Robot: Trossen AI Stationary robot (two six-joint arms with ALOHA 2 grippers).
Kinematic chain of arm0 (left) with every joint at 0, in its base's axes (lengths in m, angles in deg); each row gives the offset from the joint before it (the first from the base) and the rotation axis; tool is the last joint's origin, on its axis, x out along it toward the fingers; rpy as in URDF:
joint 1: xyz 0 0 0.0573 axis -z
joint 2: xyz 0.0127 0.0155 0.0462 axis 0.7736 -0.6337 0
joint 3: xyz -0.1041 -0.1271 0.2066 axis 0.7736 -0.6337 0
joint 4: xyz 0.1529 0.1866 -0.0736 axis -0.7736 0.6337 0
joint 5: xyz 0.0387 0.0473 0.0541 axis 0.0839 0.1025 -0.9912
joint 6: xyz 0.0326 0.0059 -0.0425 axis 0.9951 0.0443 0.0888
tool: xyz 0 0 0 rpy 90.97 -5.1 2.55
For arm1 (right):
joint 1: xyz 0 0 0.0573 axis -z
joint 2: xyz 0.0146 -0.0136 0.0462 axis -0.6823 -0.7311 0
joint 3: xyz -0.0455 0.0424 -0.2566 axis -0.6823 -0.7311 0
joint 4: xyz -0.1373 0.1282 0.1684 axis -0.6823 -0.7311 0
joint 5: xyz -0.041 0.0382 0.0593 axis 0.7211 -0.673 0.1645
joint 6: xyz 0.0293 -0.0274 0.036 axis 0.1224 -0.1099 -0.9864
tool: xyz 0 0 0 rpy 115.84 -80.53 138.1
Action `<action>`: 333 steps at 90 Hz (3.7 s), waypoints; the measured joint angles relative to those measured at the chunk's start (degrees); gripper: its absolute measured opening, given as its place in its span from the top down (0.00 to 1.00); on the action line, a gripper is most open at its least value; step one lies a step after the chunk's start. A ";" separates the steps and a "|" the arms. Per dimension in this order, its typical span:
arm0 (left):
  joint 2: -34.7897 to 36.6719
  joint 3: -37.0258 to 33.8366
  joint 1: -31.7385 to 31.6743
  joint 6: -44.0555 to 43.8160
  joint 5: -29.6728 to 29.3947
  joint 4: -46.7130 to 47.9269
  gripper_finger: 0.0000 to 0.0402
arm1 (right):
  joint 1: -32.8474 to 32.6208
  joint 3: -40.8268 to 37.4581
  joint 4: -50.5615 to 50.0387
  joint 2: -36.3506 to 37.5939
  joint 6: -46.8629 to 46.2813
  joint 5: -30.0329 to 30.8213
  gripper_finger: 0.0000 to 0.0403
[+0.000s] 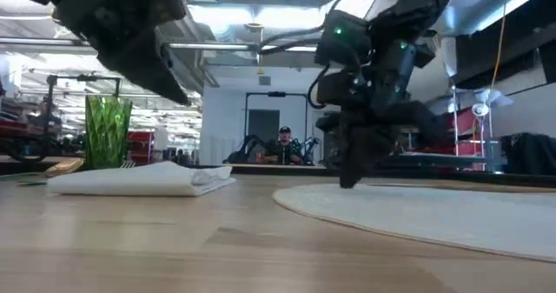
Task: Set table place
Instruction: Move the white table mat to the center of the table
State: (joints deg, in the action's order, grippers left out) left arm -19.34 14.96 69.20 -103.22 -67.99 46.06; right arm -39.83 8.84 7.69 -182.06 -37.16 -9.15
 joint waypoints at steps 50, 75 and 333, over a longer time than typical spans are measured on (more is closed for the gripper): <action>0.00 -0.01 0.00 -0.32 -0.01 0.36 1.00 | 10.18 -0.04 3.27 -1.10 -3.62 4.00 1.00; 0.00 -0.01 0.00 -1.18 -0.02 0.78 1.00 | 12.10 0.00 -1.72 -1.07 -6.14 7.48 1.00; -0.02 -0.03 0.07 -1.42 -0.04 2.77 1.00 | 0.48 1.74 5.09 3.04 -8.05 2.36 1.00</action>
State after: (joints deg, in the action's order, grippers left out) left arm -19.36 14.93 69.27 -104.64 -68.04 48.82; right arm -39.34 10.58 12.78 -179.02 -45.21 -6.80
